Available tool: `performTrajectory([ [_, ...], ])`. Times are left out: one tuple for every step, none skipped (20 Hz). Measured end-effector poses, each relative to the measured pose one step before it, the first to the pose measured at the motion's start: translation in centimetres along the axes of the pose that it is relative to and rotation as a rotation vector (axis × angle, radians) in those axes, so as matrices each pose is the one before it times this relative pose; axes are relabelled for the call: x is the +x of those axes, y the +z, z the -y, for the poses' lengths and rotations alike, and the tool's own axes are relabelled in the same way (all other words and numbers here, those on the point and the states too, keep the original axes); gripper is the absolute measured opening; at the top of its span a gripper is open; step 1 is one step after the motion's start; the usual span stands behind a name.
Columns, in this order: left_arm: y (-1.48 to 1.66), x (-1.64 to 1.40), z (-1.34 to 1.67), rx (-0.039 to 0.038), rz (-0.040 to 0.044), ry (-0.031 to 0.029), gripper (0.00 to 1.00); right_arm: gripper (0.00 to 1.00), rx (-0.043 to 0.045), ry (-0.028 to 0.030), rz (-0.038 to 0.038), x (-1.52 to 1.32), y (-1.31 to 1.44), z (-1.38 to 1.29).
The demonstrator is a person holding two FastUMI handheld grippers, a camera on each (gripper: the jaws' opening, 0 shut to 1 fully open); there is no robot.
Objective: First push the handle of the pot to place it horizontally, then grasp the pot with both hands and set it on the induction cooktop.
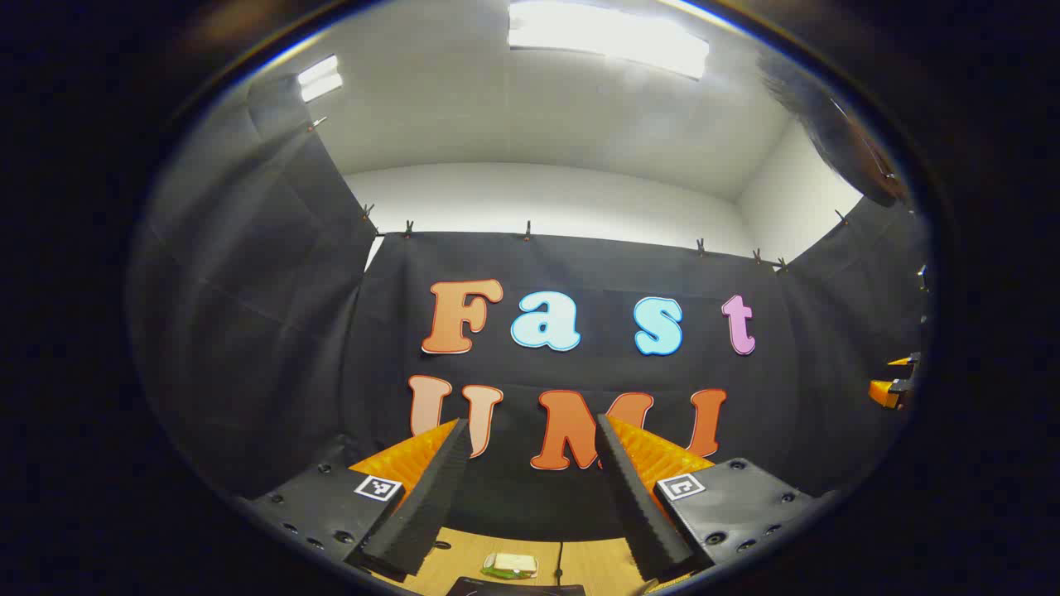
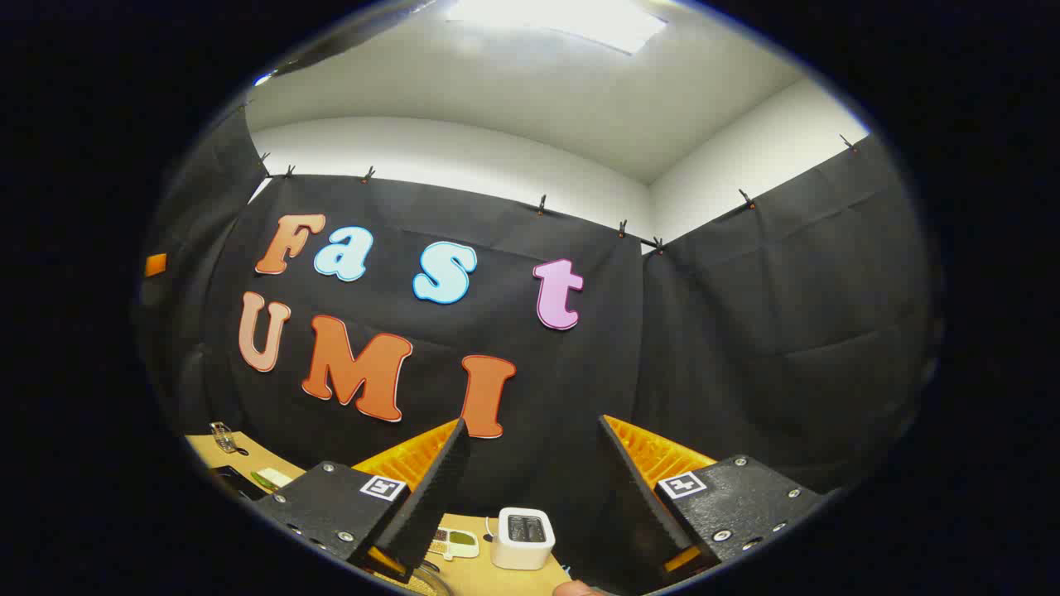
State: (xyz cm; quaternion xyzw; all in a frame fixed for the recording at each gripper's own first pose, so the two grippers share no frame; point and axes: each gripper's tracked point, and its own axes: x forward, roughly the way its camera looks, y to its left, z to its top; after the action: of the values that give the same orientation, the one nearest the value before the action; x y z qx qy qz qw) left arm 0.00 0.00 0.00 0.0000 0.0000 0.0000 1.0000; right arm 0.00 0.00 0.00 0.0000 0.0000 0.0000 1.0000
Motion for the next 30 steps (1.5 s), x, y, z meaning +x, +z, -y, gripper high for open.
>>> performTrajectory([
  [-0.381, -0.247, -0.047, 0.01649, -0.01083, 0.0008, 0.96, 0.95, 0.00428, 0.00648, 0.00409, 0.156, 0.017, -0.184],
  [-0.325, -0.315, -0.003, 0.02006, -0.00793, 0.00527, 0.97, 0.97, 0.00451, 0.00395, 0.00003, 0.095, 0.015, -0.137],
  [-0.084, -0.143, -0.131, 0.012, -0.00442, 0.00353, 0.96, 0.97, 0.00289, 0.00592, -0.00063, -0.033, -0.034, -0.111],
  [-0.245, -0.017, 0.403, 0.00485, -0.00743, -0.00487, 0.96, 0.95, -0.00258, 0.00269, 0.00114, -0.101, -0.036, 0.05],
  [-0.16, 0.039, 0.373, 0.0006, -0.00455, -0.00511, 0.96, 0.95, -0.00872, -0.00299, 0.00181, 0.092, 0.07, 0.255],
  [-0.109, -0.081, 0.399, -0.00125, -0.00207, -0.00536, 0.96, 0.95, -0.01184, -0.00341, 0.00174, 0.005, 0.026, 0.285],
  [-0.071, 0.165, 0.374, -0.00226, 0.00068, -0.00539, 0.96, 0.95, -0.00882, -0.00274, -0.00111, -0.042, -0.016, 0.21],
  [-0.13, 0.138, 0.625, -0.00042, 0.00032, -0.00937, 0.96, 0.95, -0.00302, -0.00235, 0.00002, -0.085, 0.065, 0.264],
  [-0.208, 0.26, 0.612, 0.00027, 0.00057, -0.00793, 0.96, 0.95, -0.00018, -0.00472, 0.00043, -0.069, 0.046, 0.369],
  [-0.176, 0.152, 0.641, 0.0022, -0.00189, -0.0101, 0.97, 0.95, -0.00079, -0.00687, -0.00151, -0.084, -0.053, 0.462],
  [-0.378, 0.173, 0.864, 0.00229, -0.00408, -0.01267, 0.96, 0.95, -0.00254, -0.00872, -0.00351, -0.193, -0.266, 0.617],
  [-0.448, 0.304, 0.877, 0.00481, -0.01142, -0.01549, 0.96, 0.95, -0.00537, -0.00949, -0.00455, -0.19, -0.327, 0.665],
  [-0.586, 0.292, 0.96, 0.00478, -0.01047, -0.01448, 0.96, 0.95, -0.00603, -0.01137, -0.00434, -0.107, -0.217, 0.589],
  [-0.439, 0.295, 0.975, 0.00451, -0.00894, -0.0156, 0.96, 0.95, -0.00571, -0.01158, -0.00591, -0.182, -0.335, 0.672],
  [-0.137, 0.326, 0.786, 0.00114, -0.00245, -0.01255, 0.96, 0.95, -0.00572, -0.00962, -0.00686, -0.162, -0.422, 0.685],
  [-0.158, 0.572, 1.042, -0.00034, 0.00123, -0.0116, 0.97, 0.95, -0.00952, -0.00862, -0.00712, -0.249, -0.356, 0.638],
  [0.035, 0.428, 0.837, -0.00017, 0.00415, -0.00834, 0.96, 0.95, -0.01127, -0.0083, -0.00382, -0.216, -0.314, 0.809],
  [0.088, 0.47, 0.803, -0.00293, 0.00321, -0.01068, 0.97, 0.95, -0.00894, -0.00914, -0.00164, -0.198, -0.148, 0.757],
  [-0.06, 0.31, 0.822, -0.00296, 0.00322, -0.00769, 0.96, 0.95, -0.00485, -0.00647, -0.00261, -0.144, -0.135, 0.672],
  [-0.404, 0.451, 0.939, -0.00426, -0.00037, -0.00403, 0.96, 0.95, 0.00023, -0.00441, -0.0028, -0.058, -0.101, 0.526],
  [-0.398, 0.477, 0.944, -0.01064, -0.0077, -0.00551, 0.96, 0.95, 0.00116, -0.00313, -0.00318, -0.063, -0.225, 0.49],
  [-0.801, 0.385, 1.167, -0.01481, -0.0168, -0.01404, 0.97, 0.95, 0.0011, -0.00332, -0.00182, -0.038, -0.228, 0.496],
  [-1.062, 0.385, 1.327, -0.01226, -0.02369, -0.01542, 0.96, 0.95, -0.00125, -0.00219, -0.00562, -0.054, -0.424, 0.537],
  [-1.073, 0.327, 1.172, -0.00495, -0.028, -0.01173, 0.97, 0.95, -0.00418, -0.0005, -0.01052, -0.105, -0.586, 0.472],
  [-1.069, 0.35, 1.041, -0.00034, -0.02768, -0.00956, 0.96, 0.95, -0.00696, -0.00012, -0.0162, -0.19, -1.012, 0.68],
  [-0.827, 0.239, 1.06, 0.00101, -0.02292, -0.0076, 0.96, 0.95, -0.00697, -0.00243, -0.01688, -0.222, -0.832, 0.723],
  [-0.866, 0.355, 1.229, 0.0009, -0.02097, -0.00718, 0.96, 0.95, -0.00454, -0.00367, -0.01464, 0.005, -0.768, 0.644],
  [-0.929, 0.268, 1.261, 0.00046, -0.02357, -0.00965, 0.96, 0.95, -0.00333, -0.00448, -0.01563, -0.107, -0.745, 0.721],
  [-0.917, 0.257, 1.289, -0.00075, -0.02261, -0.01188, 0.96, 0.95, -0.00015, -0.00338, -0.00959, 0.025, -0.71, 0.673],
  [-0.979, 0.269, 1.196, 0.00062, -0.02439, -0.00964, 0.94, 0.95, 0.00068, -0.0023, -0.00662, -0.031, -0.549, 0.672],
])
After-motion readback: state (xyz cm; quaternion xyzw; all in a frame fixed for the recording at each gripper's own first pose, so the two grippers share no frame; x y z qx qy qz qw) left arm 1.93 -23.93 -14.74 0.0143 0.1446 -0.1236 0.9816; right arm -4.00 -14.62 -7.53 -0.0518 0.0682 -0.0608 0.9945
